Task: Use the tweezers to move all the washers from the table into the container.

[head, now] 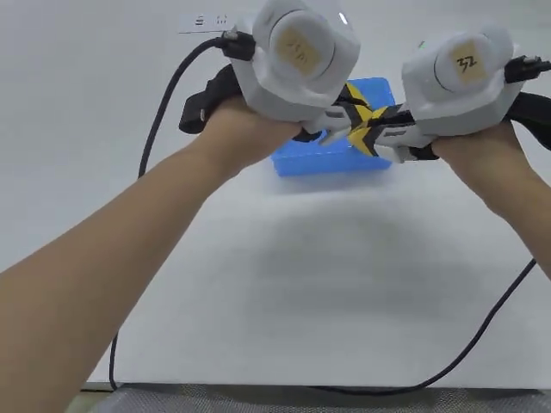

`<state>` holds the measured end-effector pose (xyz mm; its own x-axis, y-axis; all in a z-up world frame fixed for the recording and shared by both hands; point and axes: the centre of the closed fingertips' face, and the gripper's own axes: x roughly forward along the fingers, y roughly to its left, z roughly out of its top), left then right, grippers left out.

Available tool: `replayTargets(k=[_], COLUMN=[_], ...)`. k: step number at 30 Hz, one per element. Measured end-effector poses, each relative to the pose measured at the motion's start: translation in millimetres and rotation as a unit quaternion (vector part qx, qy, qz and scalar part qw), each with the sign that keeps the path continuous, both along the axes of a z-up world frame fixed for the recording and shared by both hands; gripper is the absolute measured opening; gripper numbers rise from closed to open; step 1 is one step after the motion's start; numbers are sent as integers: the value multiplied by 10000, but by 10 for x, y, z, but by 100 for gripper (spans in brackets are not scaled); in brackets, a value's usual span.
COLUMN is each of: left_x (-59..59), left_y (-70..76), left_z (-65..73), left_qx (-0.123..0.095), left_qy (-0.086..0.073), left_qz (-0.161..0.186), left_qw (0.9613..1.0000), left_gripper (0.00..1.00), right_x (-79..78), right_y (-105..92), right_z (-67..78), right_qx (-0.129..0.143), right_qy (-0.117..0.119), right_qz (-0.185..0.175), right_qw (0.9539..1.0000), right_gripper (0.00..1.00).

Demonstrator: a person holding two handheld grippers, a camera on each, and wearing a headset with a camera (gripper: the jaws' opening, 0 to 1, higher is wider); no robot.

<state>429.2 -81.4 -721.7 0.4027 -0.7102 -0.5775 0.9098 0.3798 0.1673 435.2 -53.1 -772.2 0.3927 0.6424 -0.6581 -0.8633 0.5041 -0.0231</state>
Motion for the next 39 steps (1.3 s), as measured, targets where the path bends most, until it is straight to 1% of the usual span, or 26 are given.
replayTargets(k=[2,4,6,7,8,9,11,13,14,15,17,18,19,21,22,23,24,26,27,28,30,31,32,33,36,39], left_x=[-12,-72,-106,-148,-172,-198,-290,-377,-439,-484,-601,-674,-722,-835,-914,-951,-992,-1082,-1135,-1170,-1266,-1308,-1339,-1394,-1456,-1487], left_y=[4,18,28,39,46,57,58,87,94,94,80,68,60,39,29,25,16,-10,-16,-17,-19,-16,-12,0,44,111], left_z=[-1,59,146,229,279,344,458,543,592,619,652,658,653,593,537,510,486,431,368,319,180,101,54,-17,-160,-298], left_qx=[35,16,-38,-72,-90,-106,-166,-217,-254,-277,-290,-320,-341,-349,-265,-219,-191,-140,-50,1,75,106,121,151,264,462], left_qy=[-9,-24,-101,-163,-213,-308,-402,-456,-476,-479,-499,-477,-455,-358,-297,-268,-227,-130,-107,-69,114,167,206,302,440,552], left_qz=[-12,-23,-13,-13,-15,-23,-46,-64,-74,-85,-173,-225,-251,-357,-508,-562,-632,-766,-854,-891,-952,-952,-947,-958,-972,-1002], left_qw=[10000,10000,9999,9998,9997,9995,9990,9987,9985,9984,9982,9981,9981,9981,9979,9978,9976,9969,9963,9960,9954,9953,9952,9948,9939,9924], left_gripper=[0,0,0,0,0,0,0,0,0,0,0,0,0,0,0,0,0,0,0,0,0,0,0,0,0,0], right_x=[-11,-55,-67,-78,-78,-102,-176,-252,-323,-368,-485,-556,-602,-687,-760,-807,-842,-978,-1012,-1057,-1188,-1210,-1230,-1298,-1379,-1431], right_y=[4,8,4,0,-3,-7,-6,-12,-15,-18,-31,-46,-63,-104,-138,-158,-172,-181,-189,-204,-217,-219,-226,-220,-206,-193], right_z=[2,41,155,233,292,377,505,589,636,661,695,700,697,659,610,576,551,446,405,330,177,138,96,25,-88,-168], right_qx=[2,4,97,180,250,344,523,628,663,664,578,491,412,216,27,-107,-209,-338,-363,-374,-363,-373,-387,-382,-345,-350], right_qy=[2,-42,-198,-260,-321,-395,-450,-467,-498,-541,-632,-697,-751,-793,-796,-831,-890,-844,-808,-697,-294,-275,-245,-127,-14,103], right_qz=[-6,16,-24,-63,-121,-130,-108,-103,-61,-47,15,57,90,88,118,147,161,238,233,214,159,133,116,111,59,8], right_qw=[10000,10000,9998,9995,9991,9985,9976,9969,9965,9963,9963,9963,9963,9966,9968,9964,9957,9956,9958,9966,9988,9988,9989,9991,9994,9993], right_gripper=[6,6,7,8,8,9,11,12,11,11,11,11,11,11,11,11,11,10,10,10,10,10,10,10,11,11])
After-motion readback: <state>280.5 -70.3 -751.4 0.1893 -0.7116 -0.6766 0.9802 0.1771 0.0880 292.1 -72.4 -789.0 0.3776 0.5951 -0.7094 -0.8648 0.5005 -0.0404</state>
